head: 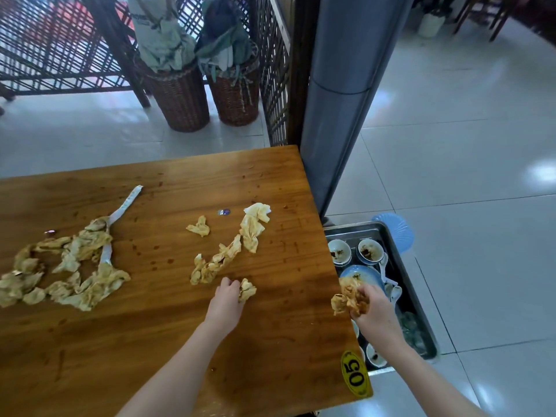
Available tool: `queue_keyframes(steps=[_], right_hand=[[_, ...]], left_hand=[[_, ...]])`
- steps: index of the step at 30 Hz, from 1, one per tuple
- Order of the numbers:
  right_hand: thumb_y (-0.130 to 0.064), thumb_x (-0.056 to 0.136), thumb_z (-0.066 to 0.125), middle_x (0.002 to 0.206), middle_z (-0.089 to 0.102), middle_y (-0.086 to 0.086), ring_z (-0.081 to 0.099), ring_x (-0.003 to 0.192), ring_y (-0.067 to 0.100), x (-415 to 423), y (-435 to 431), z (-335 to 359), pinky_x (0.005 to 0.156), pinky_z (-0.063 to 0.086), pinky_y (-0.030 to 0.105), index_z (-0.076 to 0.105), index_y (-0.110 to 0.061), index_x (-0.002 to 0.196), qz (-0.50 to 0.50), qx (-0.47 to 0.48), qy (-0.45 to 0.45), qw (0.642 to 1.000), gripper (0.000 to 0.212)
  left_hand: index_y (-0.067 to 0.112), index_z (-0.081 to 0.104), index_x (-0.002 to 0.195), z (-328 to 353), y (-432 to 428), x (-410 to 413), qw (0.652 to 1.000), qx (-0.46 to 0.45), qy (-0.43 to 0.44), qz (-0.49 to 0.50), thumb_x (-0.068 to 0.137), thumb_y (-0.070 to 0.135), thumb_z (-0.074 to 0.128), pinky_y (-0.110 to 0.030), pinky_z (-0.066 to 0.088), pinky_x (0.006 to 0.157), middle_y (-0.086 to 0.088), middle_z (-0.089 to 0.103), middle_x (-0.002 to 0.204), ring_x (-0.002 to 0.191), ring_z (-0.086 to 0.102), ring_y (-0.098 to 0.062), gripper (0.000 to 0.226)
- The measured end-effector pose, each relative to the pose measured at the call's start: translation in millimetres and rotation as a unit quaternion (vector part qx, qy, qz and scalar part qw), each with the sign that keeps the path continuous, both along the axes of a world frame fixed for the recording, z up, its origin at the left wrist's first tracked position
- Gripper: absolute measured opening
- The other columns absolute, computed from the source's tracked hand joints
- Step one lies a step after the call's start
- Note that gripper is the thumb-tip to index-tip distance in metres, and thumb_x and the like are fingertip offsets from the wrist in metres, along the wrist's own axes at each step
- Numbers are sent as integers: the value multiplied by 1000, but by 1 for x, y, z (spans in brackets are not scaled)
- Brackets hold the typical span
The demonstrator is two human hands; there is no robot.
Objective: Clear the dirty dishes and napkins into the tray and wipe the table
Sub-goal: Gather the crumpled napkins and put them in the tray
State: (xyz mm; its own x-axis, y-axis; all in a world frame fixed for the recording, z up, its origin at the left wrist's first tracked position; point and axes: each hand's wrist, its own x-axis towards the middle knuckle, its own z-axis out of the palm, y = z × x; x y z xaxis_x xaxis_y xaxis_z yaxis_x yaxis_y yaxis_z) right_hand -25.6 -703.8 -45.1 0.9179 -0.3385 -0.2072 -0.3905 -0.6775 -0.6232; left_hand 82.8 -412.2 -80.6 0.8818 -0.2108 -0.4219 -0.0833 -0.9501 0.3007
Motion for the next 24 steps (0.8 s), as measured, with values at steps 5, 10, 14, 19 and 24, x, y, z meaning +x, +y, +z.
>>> queue_keyframes(steps=[5,10,14,19,24], right_hand=[[-6,78,72,91,50,-8,54,80,12,-7,2,-1,68,52,35,58,-17,94,-4,-11,3,1000,25],[-4,76,74,88,47,-13,52,77,6,-10,2,-4,66,48,24,59,-16,97,-17,-2,-8,1000,29],[-6,75,77,86,44,-20,51,76,1,-14,-1,-4,66,48,22,54,-25,92,-30,6,-4,1000,34],[-1,75,75,92,46,-13,54,85,12,-23,-18,-10,74,53,28,56,-18,101,-72,12,12,997,36],[-3,76,73,101,50,-4,55,88,13,-27,-44,-22,75,52,28,57,-18,105,-104,22,21,994,36]], left_hand=[[9,51,124,0,2,2,1000,-17,-2,-1,95,16,56,-30,47,90,-8,46,125,108,53,-21,30],[10,51,124,4,-6,3,998,-54,-18,-9,94,16,59,-28,47,85,-3,51,119,105,54,-19,32],[11,52,120,12,-27,5,996,-84,-31,-24,93,16,60,-25,44,74,-1,53,112,91,52,-15,29],[16,51,127,21,-75,3,989,-116,-55,-77,93,17,60,-19,42,76,6,50,113,92,48,-7,36],[19,52,127,23,-134,-5,980,-146,-49,-127,91,16,62,-24,48,89,5,50,122,104,51,-9,37]])
